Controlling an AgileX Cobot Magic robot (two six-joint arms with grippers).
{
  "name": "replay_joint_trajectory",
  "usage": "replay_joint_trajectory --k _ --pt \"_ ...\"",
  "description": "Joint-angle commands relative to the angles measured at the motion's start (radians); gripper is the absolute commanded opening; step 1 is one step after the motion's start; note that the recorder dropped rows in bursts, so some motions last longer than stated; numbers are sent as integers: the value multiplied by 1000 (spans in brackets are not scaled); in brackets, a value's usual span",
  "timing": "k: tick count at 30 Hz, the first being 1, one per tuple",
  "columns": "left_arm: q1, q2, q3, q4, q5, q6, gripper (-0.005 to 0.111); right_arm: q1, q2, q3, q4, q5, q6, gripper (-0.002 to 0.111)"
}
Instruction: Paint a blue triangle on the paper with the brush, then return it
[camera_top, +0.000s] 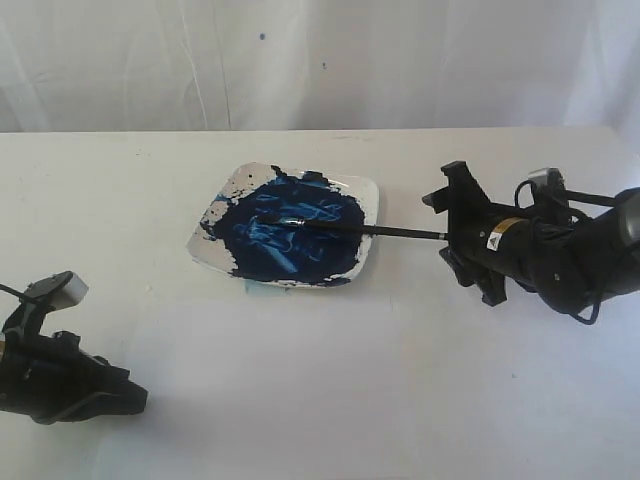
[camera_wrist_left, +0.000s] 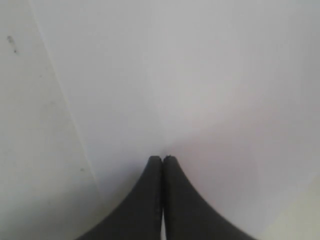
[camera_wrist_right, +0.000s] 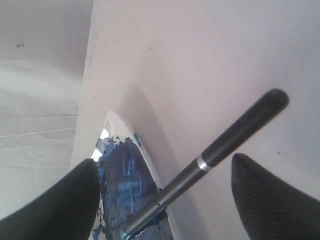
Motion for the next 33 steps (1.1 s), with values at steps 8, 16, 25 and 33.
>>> replay_joint_trajectory --k 8,16,25,33 --pt "-4 -11 5 7 14 3 0 -2 58 -55 2 7 75 64" --pt "-4 -11 5 7 14 3 0 -2 68 -55 4 12 75 54" --pt "-4 -11 5 7 14 3 0 -2 93 -55 23 7 77 49" --pt "-4 -11 5 7 14 3 0 -2 111 -55 47 3 77 37"
